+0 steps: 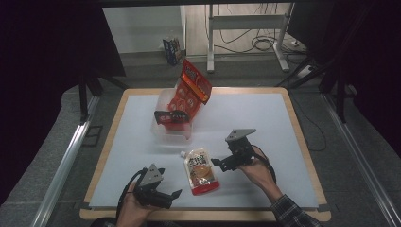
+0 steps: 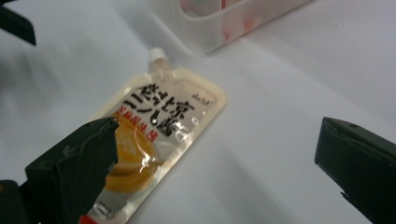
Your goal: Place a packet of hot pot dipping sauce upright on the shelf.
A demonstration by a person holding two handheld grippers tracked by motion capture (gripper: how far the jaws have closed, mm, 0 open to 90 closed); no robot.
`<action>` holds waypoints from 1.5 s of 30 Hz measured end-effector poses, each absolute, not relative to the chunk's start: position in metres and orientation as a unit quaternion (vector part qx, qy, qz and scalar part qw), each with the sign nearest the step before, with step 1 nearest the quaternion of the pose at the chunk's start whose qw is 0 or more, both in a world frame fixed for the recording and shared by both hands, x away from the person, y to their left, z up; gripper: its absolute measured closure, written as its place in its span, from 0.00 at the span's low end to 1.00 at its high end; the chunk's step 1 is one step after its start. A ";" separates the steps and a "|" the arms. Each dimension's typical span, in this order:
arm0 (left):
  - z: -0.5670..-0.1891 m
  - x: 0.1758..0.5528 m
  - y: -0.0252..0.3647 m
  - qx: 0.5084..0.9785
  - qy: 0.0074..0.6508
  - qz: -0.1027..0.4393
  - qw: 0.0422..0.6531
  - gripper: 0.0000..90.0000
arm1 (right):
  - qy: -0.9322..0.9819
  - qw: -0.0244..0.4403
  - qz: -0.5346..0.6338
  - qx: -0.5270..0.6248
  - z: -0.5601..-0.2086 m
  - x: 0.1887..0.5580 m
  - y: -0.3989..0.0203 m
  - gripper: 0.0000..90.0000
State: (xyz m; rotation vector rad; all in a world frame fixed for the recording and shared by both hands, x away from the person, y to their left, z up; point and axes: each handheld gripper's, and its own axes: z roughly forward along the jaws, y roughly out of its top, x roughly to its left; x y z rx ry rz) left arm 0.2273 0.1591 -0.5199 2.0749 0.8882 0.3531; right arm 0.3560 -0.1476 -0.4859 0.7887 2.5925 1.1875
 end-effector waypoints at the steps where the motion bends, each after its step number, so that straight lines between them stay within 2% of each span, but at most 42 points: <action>1: -0.520 0.228 0.160 0.825 0.356 0.140 0.416 0.06 | 0.873 0.093 0.399 0.265 -0.486 0.353 -0.149 0.00; 15: -0.524 0.246 0.159 0.817 0.361 0.117 0.433 0.50 | 0.872 0.121 0.390 0.270 -0.489 0.316 -0.183 0.00; 23: -0.528 0.266 0.154 0.814 0.375 0.121 0.426 0.89 | 0.874 0.135 0.377 0.275 -0.493 0.306 -0.197 0.00; 27: -0.530 0.282 0.150 0.818 0.376 0.125 0.418 0.99 | 0.872 0.141 0.376 0.281 -0.493 0.306 -0.200 0.00; 34: -0.538 0.309 0.138 0.829 0.386 0.130 0.384 1.00 | 0.869 0.143 0.375 0.288 -0.494 0.306 -0.206 0.00; 37: -0.542 0.315 0.128 0.837 0.382 0.157 0.358 1.00 | 0.868 0.143 0.378 0.288 -0.493 0.306 -0.207 0.00; 45: -0.542 0.329 0.114 0.833 0.387 0.160 0.362 1.00 | 0.869 0.139 0.376 0.289 -0.495 0.305 -0.208 0.00</action>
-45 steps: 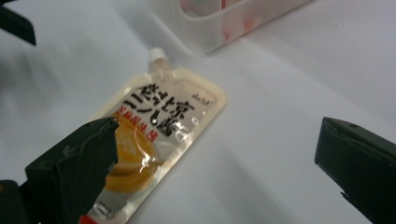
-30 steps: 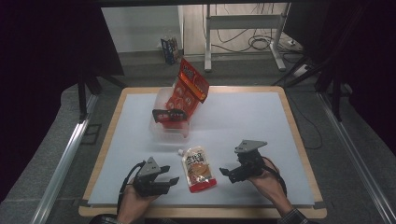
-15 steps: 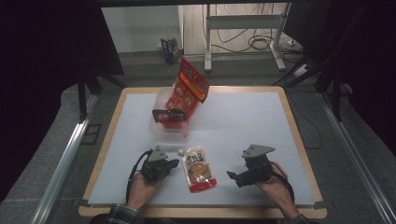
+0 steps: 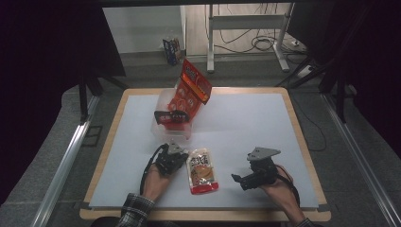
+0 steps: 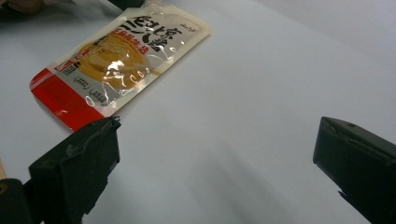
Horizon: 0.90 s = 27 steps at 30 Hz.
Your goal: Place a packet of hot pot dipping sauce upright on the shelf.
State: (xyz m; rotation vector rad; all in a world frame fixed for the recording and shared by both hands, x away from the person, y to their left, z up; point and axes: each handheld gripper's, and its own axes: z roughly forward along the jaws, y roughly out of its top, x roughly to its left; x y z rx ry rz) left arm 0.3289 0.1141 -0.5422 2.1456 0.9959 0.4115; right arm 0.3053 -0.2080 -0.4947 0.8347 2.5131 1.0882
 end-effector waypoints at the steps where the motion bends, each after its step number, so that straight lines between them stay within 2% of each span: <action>1: -0.542 0.331 0.110 0.833 0.386 0.158 0.363 1.00 | 0.869 0.139 0.376 0.289 -0.495 0.305 -0.208 0.00; 20: -0.532 0.357 0.049 0.871 0.330 0.133 0.340 1.00 | 0.868 0.139 0.373 0.297 -0.495 0.309 -0.214 0.00; 27: -0.530 0.359 0.011 0.881 0.299 0.119 0.347 1.00 | 0.869 0.137 0.370 0.299 -0.495 0.310 -0.215 0.00</action>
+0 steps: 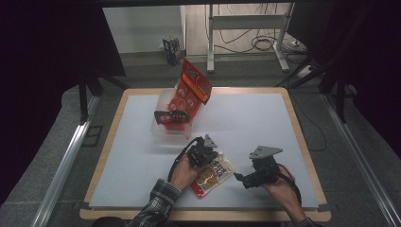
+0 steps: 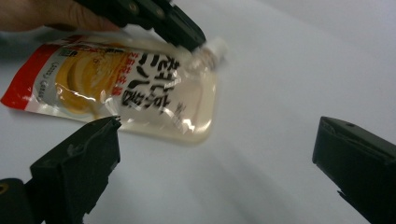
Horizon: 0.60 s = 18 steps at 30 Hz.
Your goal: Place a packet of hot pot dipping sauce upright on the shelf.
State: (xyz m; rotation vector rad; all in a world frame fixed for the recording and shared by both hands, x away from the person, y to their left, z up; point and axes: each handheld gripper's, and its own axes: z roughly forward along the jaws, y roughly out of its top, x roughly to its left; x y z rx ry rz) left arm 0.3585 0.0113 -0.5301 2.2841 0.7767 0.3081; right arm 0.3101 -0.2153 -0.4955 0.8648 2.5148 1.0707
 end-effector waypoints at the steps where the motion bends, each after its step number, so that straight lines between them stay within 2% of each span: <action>1: -0.530 0.358 0.008 0.881 0.297 0.121 0.347 1.00 | 0.869 0.136 0.370 0.299 -0.495 0.310 -0.216 0.00; 7: -0.529 0.357 0.012 0.886 0.284 0.116 0.349 0.99 | 0.867 0.139 0.372 0.302 -0.494 0.311 -0.220 0.00; 18: -0.518 0.342 0.040 0.860 0.287 0.115 0.405 0.93 | 0.869 0.136 0.366 0.304 -0.499 0.311 -0.219 0.00</action>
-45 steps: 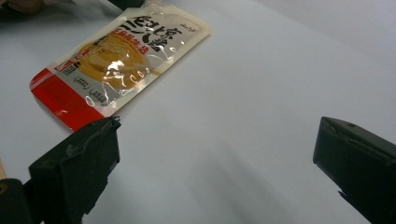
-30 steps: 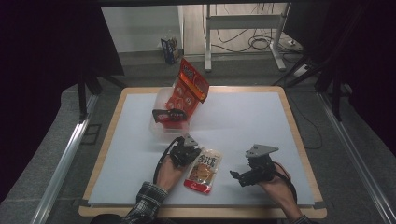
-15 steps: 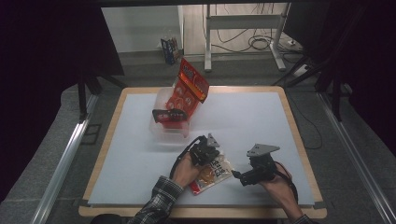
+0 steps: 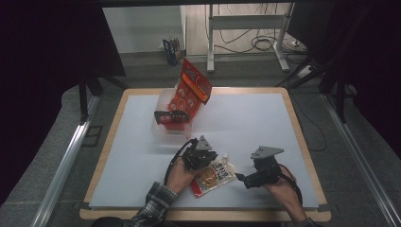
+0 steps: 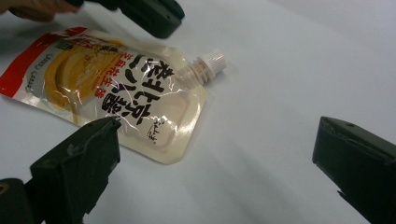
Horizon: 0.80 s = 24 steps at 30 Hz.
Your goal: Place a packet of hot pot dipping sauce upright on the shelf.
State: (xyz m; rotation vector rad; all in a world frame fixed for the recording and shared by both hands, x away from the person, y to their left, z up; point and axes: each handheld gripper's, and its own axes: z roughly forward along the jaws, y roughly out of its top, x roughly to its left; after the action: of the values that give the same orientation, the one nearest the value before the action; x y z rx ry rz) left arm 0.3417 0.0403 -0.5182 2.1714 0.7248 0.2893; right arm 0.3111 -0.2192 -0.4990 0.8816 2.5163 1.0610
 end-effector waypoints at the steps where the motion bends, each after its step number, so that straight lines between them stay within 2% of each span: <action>1: -0.517 0.341 0.041 0.864 0.281 0.117 0.401 0.92 | 0.869 0.134 0.365 0.305 -0.500 0.311 -0.219 0.00; 8: -0.517 0.330 0.049 0.869 0.273 0.107 0.398 0.86 | 0.870 0.129 0.365 0.304 -0.503 0.311 -0.218 0.00; 24: -0.508 0.302 0.062 0.859 0.274 0.100 0.421 0.45 | 0.869 0.130 0.373 0.296 -0.505 0.311 -0.220 0.00</action>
State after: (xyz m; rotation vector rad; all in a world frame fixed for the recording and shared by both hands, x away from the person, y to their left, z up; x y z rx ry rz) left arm 0.3023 0.0621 -0.5081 2.1521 0.6872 0.2499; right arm 0.3109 -0.2195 -0.5053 0.8611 2.5261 1.0845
